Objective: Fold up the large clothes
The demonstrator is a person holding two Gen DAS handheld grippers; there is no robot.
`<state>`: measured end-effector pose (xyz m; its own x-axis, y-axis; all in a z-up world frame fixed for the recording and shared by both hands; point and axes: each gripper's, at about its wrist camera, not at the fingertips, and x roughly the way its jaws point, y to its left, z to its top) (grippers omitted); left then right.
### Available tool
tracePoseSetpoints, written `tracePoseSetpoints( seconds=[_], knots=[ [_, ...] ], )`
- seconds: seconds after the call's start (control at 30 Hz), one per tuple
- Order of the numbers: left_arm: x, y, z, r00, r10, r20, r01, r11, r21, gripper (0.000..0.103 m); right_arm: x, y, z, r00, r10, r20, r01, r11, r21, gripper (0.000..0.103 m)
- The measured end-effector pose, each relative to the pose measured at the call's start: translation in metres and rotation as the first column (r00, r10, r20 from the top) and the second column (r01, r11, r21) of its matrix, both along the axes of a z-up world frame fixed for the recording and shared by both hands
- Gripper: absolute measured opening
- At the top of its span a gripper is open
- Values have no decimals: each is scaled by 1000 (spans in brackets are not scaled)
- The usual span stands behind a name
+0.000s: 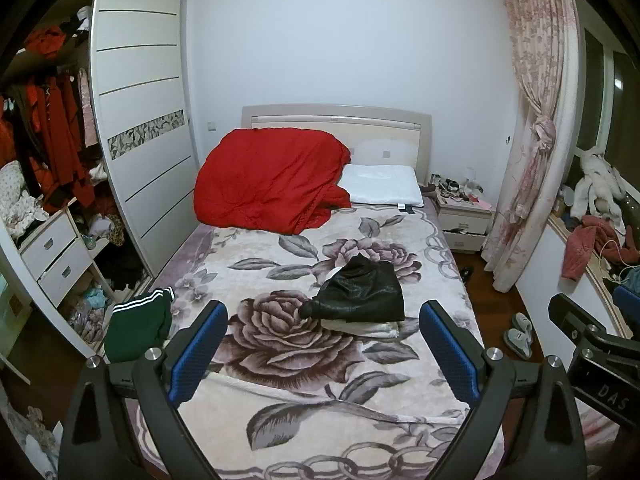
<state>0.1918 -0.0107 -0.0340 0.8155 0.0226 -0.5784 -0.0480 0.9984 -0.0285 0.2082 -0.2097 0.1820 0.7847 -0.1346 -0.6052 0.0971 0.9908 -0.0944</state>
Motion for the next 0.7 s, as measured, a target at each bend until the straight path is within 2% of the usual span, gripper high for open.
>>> tracePoseSetpoints(
  seconds=[0.7],
  knots=[
    [-4, 2, 3, 1000, 2, -1, -2, 1000, 12, 98, -5, -2, -2, 1000, -2, 2, 2, 1000, -4, 102]
  ],
)
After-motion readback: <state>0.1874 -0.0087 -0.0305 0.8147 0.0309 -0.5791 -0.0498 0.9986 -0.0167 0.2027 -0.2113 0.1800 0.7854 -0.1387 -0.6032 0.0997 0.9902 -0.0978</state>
